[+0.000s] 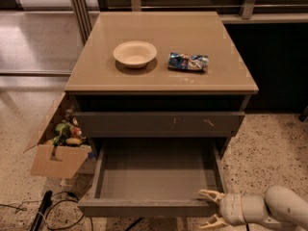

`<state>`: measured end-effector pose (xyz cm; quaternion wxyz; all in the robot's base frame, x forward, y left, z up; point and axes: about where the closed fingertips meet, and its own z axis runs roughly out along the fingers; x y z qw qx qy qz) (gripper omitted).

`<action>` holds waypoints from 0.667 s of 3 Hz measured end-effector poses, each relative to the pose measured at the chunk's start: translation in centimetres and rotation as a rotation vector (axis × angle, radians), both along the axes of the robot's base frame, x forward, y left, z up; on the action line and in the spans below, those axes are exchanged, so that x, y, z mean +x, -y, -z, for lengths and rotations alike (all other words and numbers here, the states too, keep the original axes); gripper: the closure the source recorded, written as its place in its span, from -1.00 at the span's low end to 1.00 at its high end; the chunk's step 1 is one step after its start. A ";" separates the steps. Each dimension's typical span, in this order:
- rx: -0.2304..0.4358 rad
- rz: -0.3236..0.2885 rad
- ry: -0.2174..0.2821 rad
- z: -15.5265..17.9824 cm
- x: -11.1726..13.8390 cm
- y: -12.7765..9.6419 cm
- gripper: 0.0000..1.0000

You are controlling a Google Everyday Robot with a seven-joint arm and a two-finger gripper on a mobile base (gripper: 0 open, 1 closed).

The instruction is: Open middle drawer

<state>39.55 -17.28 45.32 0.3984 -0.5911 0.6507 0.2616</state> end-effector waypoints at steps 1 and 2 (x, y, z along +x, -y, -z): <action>0.000 0.000 0.000 0.0 0.0 0.0 -1.00; 0.000 0.000 0.000 0.0 0.0 0.0 -1.00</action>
Offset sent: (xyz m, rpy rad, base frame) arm 0.0000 0.0000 0.0000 0.0000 0.0000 0.0000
